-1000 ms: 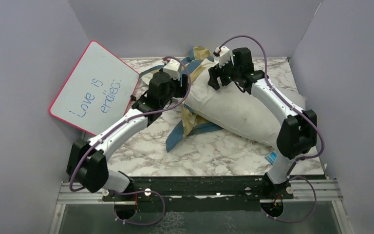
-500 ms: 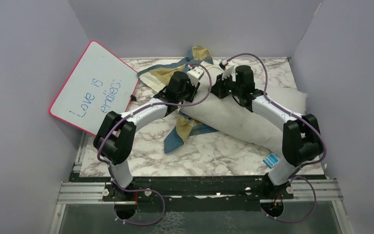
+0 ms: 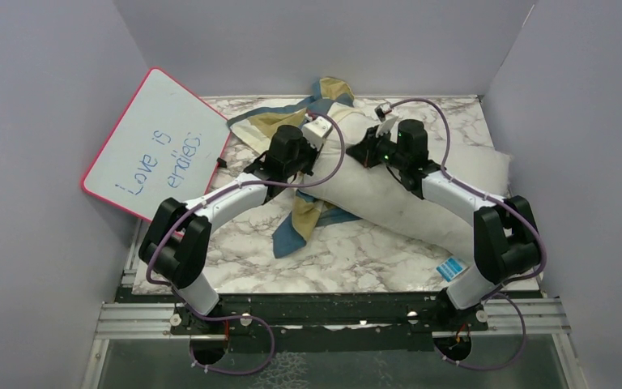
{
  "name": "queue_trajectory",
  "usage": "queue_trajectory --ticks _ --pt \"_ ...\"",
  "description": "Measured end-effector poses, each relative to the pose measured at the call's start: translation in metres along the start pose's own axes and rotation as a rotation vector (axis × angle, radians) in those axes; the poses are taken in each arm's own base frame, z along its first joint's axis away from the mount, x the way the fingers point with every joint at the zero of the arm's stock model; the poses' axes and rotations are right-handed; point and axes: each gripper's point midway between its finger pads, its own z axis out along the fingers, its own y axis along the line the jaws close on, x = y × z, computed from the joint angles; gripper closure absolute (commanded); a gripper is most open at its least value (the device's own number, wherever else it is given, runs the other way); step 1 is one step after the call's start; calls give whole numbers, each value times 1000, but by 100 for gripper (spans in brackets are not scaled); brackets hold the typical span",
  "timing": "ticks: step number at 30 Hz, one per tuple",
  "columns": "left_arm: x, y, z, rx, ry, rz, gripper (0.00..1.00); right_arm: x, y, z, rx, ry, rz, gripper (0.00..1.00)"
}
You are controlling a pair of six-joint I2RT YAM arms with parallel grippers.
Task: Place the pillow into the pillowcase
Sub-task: Stuff the pillow into the pillowcase.
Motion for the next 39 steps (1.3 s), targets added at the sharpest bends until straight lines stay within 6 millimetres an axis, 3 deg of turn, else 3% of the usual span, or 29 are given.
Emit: queue_trajectory --ticks 6,10,20,23,26,32,39 --pt "5 2 0 -7 10 24 100 0 4 -4 -7 -27 28 99" --pt "2 -8 -4 15 13 12 100 1 7 -6 -19 -66 64 99" --pt "-53 -57 -50 147 -113 -135 100 -7 5 -7 6 -153 156 99" --pt "-50 -63 -61 168 -132 -185 100 -7 8 -8 6 -168 178 99" --pt "-33 -69 -61 180 -112 -244 100 -8 9 -8 11 -183 201 100" --pt "4 -78 -62 190 -50 -372 62 -13 3 -9 46 -236 247 99" --pt "-1 -80 -89 177 -65 -425 35 -20 -5 -11 89 -283 268 99"
